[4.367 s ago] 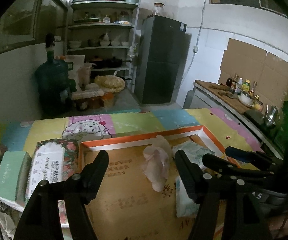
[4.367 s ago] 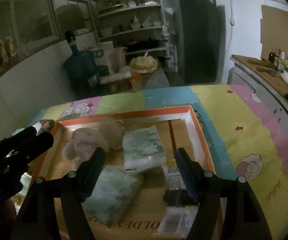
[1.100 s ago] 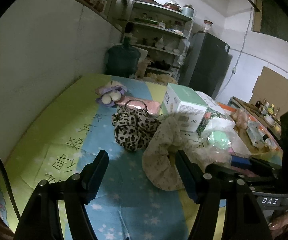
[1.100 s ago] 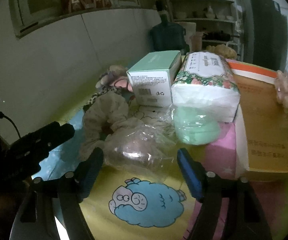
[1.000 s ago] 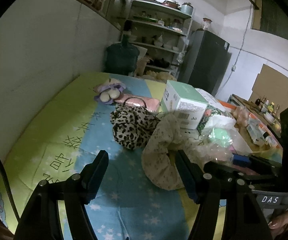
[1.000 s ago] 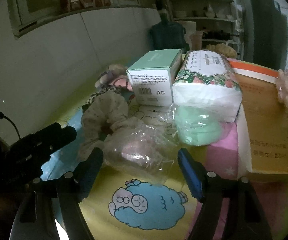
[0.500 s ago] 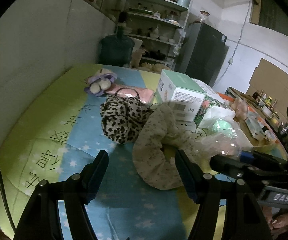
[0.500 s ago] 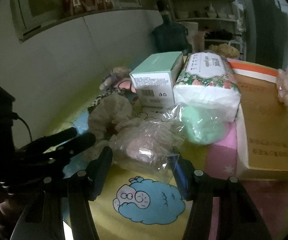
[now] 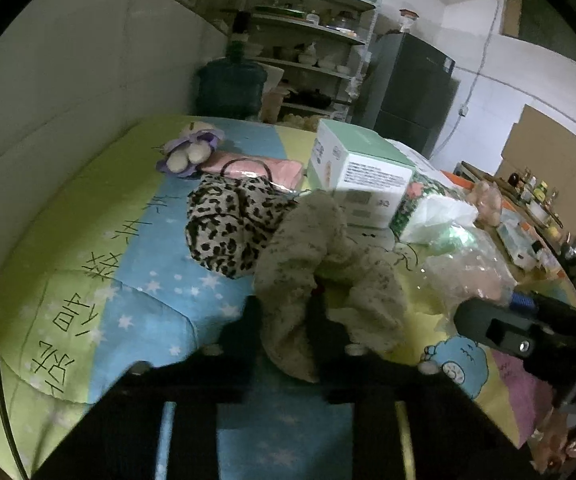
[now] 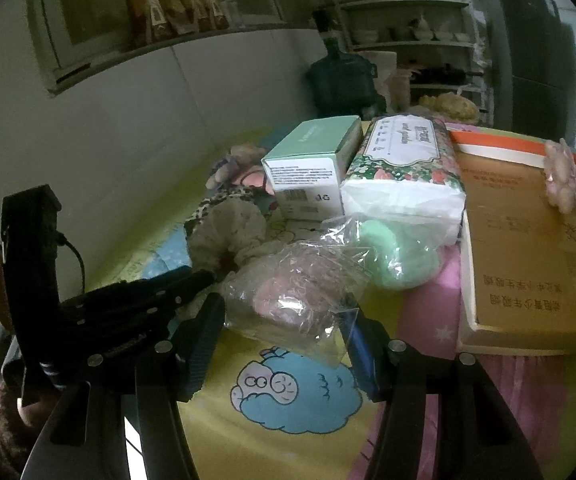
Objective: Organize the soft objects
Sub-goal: 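Grasp the white floral scrunchie with the left tool while the right tool grasps the clear bag with pink contents, then carry the scrunchie and the clear plastic bag over the cardboard box with both tools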
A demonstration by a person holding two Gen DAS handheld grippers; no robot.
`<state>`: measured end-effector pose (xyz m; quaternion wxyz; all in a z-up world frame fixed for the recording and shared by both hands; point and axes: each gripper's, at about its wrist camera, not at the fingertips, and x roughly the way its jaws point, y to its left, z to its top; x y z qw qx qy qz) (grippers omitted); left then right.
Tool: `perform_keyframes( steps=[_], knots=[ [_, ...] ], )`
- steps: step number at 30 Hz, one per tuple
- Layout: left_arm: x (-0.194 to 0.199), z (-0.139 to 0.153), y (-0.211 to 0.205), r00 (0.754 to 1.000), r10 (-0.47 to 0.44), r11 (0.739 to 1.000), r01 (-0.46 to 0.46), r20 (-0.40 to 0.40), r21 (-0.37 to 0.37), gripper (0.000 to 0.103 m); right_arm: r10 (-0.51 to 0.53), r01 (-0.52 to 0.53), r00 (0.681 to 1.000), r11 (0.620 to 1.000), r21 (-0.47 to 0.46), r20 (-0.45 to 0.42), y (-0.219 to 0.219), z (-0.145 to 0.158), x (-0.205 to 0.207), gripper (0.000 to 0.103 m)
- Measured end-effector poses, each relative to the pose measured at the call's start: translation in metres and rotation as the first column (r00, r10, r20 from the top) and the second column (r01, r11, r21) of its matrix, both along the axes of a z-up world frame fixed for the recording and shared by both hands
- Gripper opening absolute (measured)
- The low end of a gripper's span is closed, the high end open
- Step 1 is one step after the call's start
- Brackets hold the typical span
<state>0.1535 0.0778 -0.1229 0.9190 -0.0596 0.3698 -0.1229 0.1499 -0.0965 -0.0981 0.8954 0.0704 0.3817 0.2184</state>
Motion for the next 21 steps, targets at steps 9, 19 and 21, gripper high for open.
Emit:
perform_keyframes(
  steps=[9, 19, 21],
  knots=[
    [-0.009, 0.007, 0.004, 0.999, -0.001, 0.999, 0.003, 0.050, -0.049, 0.009, 0.002, -0.002, 1.000, 1.000, 0.009, 0.017, 0.002, 0.005, -0.004, 0.060],
    [-0.027, 0.043, 0.007, 0.987, 0.030, 0.999, -0.024, 0.156, -0.045, 0.009, 0.010, -0.012, 0.998, 1.000, 0.029, 0.064, 0.002, 0.021, -0.013, 0.060],
    [-0.030, 0.051, 0.007, 0.983, 0.032, 0.999, -0.025, 0.180, -0.041, 0.009, 0.012, -0.015, 0.997, 0.999, 0.035, 0.075, 0.003, 0.025, -0.015, 0.060]
  ],
)
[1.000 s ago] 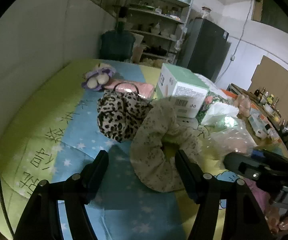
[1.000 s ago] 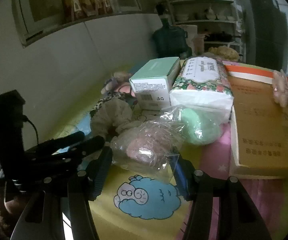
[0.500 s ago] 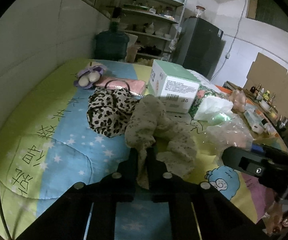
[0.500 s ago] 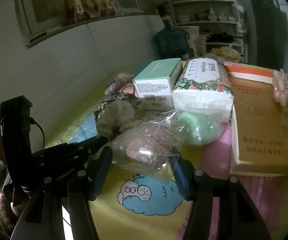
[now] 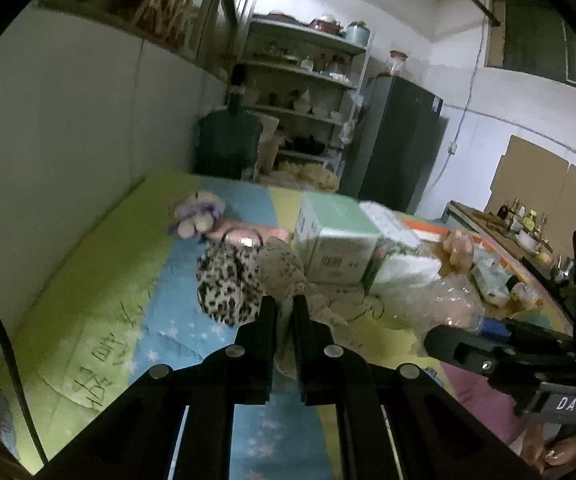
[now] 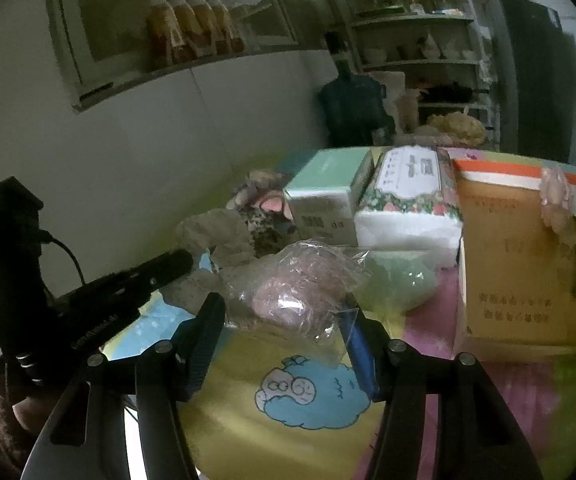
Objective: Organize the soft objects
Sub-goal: 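Carry the scrunchie and the clear plastic bag over the cardboard box with both tools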
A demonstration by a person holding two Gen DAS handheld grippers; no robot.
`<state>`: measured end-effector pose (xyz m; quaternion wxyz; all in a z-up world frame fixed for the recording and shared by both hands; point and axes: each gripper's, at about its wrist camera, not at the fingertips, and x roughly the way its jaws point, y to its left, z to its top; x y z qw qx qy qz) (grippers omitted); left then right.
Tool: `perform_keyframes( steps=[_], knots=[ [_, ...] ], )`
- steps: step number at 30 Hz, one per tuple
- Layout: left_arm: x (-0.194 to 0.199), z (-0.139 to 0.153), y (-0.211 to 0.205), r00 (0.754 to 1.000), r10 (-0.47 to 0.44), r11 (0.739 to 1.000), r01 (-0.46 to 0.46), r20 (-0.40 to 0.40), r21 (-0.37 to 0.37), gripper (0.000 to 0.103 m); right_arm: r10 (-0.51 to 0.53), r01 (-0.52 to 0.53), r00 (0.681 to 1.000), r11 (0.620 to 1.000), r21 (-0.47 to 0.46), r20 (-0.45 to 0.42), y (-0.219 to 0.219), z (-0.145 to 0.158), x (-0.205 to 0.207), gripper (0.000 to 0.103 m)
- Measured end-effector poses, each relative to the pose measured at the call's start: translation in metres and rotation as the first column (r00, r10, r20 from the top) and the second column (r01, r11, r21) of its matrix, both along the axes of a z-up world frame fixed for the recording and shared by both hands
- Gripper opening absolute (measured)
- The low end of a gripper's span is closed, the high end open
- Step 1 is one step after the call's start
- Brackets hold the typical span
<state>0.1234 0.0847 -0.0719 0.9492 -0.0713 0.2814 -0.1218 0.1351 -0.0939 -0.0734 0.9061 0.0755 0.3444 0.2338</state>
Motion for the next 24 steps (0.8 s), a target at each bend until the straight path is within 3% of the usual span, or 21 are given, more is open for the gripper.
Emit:
perform_keyframes(
  steps=[11, 24],
  knots=[
    [-0.013, 0.038, -0.014, 0.994, -0.022, 1.000, 0.020, 0.108, 0.019, 0.009, 0.005, -0.007, 0.997, 1.000, 0.022, 0.083, -0.003, 0.030, -0.009, 0.060],
    [-0.008, 0.058, -0.047, 0.984, -0.090, 0.996, 0.087, 0.154, 0.027, 0.009, -0.042, 0.040, 0.990, 0.999, 0.019, 0.132, -0.028, 0.045, -0.013, 0.060]
  ],
)
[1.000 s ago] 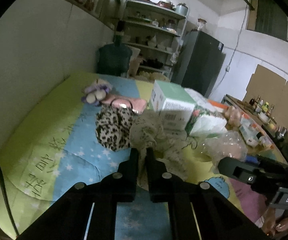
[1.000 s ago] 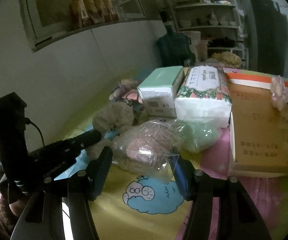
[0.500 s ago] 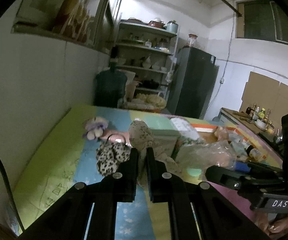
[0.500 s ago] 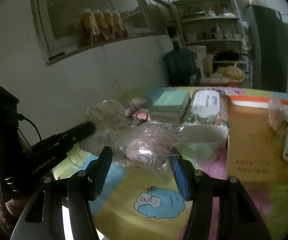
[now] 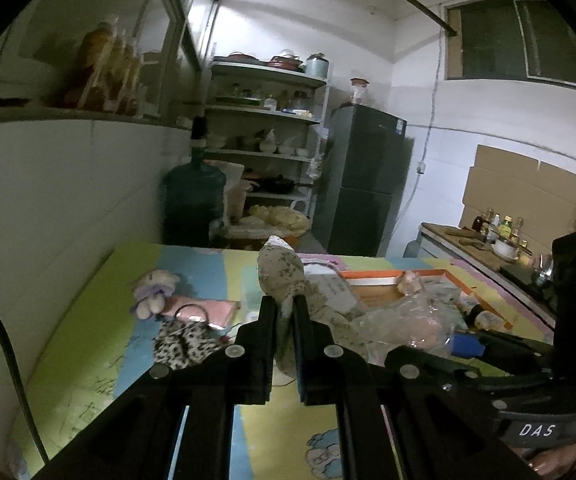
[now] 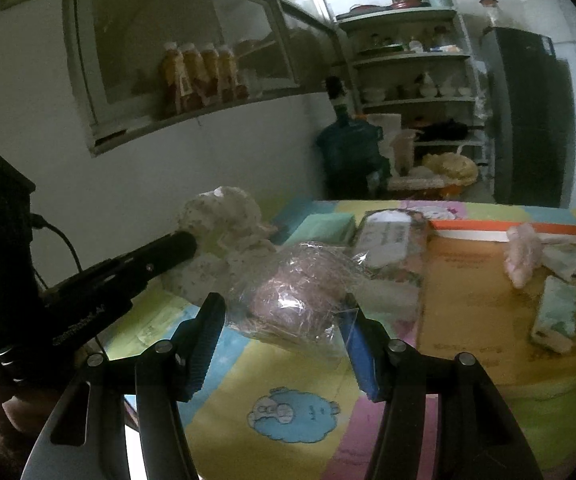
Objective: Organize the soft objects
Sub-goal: 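Carry the scrunchie and the clear plastic bag over the cardboard box with both tools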
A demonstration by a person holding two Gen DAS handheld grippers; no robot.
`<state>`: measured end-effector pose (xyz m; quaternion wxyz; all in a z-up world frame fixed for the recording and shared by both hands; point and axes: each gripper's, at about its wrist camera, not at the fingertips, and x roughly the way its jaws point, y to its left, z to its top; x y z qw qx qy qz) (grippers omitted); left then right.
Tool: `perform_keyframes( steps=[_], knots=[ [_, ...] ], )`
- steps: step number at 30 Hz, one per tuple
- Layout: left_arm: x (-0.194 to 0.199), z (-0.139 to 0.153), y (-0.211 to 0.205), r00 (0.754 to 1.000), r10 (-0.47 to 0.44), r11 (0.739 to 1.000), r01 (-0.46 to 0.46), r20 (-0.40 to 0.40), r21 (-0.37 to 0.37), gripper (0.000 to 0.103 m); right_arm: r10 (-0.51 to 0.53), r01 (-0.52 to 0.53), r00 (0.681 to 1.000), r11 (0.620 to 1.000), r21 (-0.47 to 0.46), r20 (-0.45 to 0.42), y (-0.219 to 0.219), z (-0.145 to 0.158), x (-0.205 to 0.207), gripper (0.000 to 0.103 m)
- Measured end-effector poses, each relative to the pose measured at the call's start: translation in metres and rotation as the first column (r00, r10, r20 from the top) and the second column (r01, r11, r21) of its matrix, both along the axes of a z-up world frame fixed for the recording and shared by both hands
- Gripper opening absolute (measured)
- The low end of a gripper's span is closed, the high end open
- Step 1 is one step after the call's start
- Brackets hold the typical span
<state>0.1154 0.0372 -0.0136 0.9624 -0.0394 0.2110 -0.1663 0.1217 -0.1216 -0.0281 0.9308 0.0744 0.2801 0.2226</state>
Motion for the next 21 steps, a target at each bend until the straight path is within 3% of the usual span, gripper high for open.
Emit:
perform_keyframes(
  steps=[21],
  knots=[
    [0.018, 0.010, -0.065, 0.992, -0.123, 0.992, 0.123, 0.013, 0.001, 0.009, -0.132, 0.132, 0.990, 0.991, -0.010, 0.045, -0.063, 0.013, -0.003, 0.060]
  ],
)
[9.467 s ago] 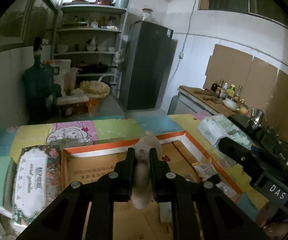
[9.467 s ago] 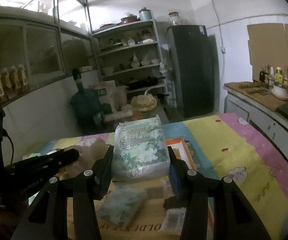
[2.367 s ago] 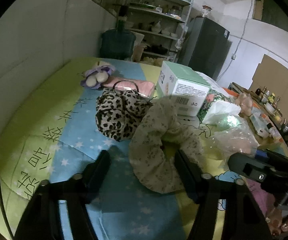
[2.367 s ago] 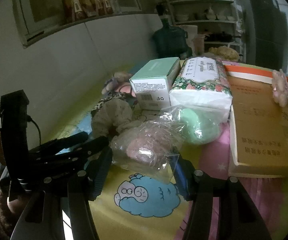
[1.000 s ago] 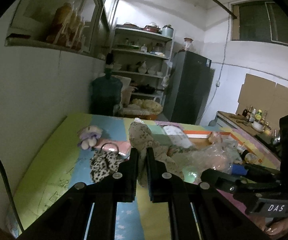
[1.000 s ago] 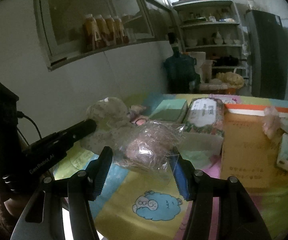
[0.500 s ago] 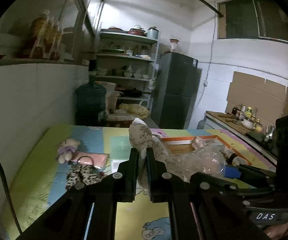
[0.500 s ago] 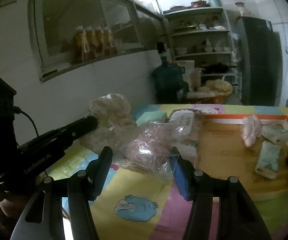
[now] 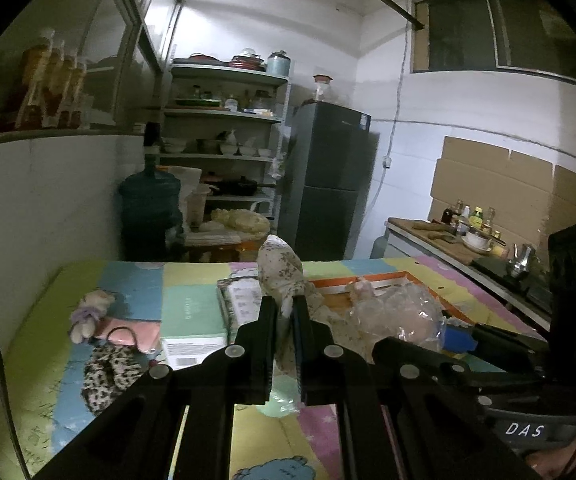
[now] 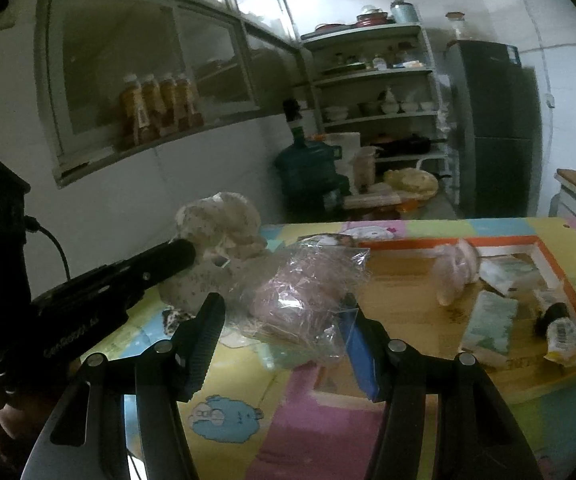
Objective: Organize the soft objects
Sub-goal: 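Carry the scrunchie and the clear plastic bag over the cardboard box with both tools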
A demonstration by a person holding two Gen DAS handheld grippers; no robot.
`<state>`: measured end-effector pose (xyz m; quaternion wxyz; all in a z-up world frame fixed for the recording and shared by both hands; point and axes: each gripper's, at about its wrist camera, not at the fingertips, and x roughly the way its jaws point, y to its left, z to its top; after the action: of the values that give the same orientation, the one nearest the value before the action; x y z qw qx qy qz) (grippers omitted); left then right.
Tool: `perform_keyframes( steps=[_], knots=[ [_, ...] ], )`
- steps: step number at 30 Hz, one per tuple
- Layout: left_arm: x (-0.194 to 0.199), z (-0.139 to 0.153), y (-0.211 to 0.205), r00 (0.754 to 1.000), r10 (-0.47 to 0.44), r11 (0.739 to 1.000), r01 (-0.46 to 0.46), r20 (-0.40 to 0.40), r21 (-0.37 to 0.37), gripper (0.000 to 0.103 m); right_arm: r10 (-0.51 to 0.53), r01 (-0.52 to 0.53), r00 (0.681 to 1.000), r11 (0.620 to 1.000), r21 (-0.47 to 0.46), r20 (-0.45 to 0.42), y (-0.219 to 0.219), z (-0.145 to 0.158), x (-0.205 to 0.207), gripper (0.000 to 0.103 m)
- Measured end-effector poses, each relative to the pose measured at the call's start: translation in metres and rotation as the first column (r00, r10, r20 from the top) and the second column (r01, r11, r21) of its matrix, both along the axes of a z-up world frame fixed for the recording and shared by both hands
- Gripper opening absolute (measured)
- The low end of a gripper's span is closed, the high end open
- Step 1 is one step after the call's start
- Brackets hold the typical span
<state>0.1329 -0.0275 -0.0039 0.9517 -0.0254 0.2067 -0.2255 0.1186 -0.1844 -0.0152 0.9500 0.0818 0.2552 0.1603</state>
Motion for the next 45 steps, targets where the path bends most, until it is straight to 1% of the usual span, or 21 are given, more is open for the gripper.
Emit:
perform_keyframes(
  steps=[10, 16, 22, 28, 40, 45],
  knots=[
    [0.008, -0.001, -0.029, 0.999, -0.046, 0.999, 0.046, -0.005, -0.004, 0.009, -0.059, 0.059, 0.998, 0.998, 0.010, 0.003, -0.031, -0.001, -0.002, 0.060],
    [0.012, -0.004, -0.047, 0.998, -0.066, 0.998, 0.065, -0.013, -0.022, 0.009, -0.101, 0.101, 0.995, 0.995, 0.023, 0.005, -0.049, -0.002, -0.003, 0.060],
    [0.018, -0.010, -0.062, 0.996, -0.088, 0.996, 0.087, -0.034, -0.020, 0.009, -0.160, 0.159, 0.987, 0.987, 0.012, 0.011, -0.068, -0.004, -0.002, 0.060],
    [0.021, -0.014, -0.078, 0.994, -0.100, 0.995, 0.099, -0.051, -0.014, 0.009, -0.209, 0.209, 0.978, 0.978, 0.025, 0.004, -0.090, -0.010, -0.004, 0.060],
    [0.031, -0.021, -0.105, 0.989, -0.124, 0.992, 0.124, -0.075, -0.005, 0.009, -0.256, 0.256, 0.967, 0.966, 0.036, -0.009, -0.121, -0.018, -0.003, 0.060],
    [0.042, -0.029, -0.116, 0.987, -0.131, 0.991, 0.131, -0.096, 0.001, 0.009, -0.270, 0.270, 0.963, 0.962, 0.040, -0.020, -0.131, -0.023, 0.001, 0.060]
  ],
)
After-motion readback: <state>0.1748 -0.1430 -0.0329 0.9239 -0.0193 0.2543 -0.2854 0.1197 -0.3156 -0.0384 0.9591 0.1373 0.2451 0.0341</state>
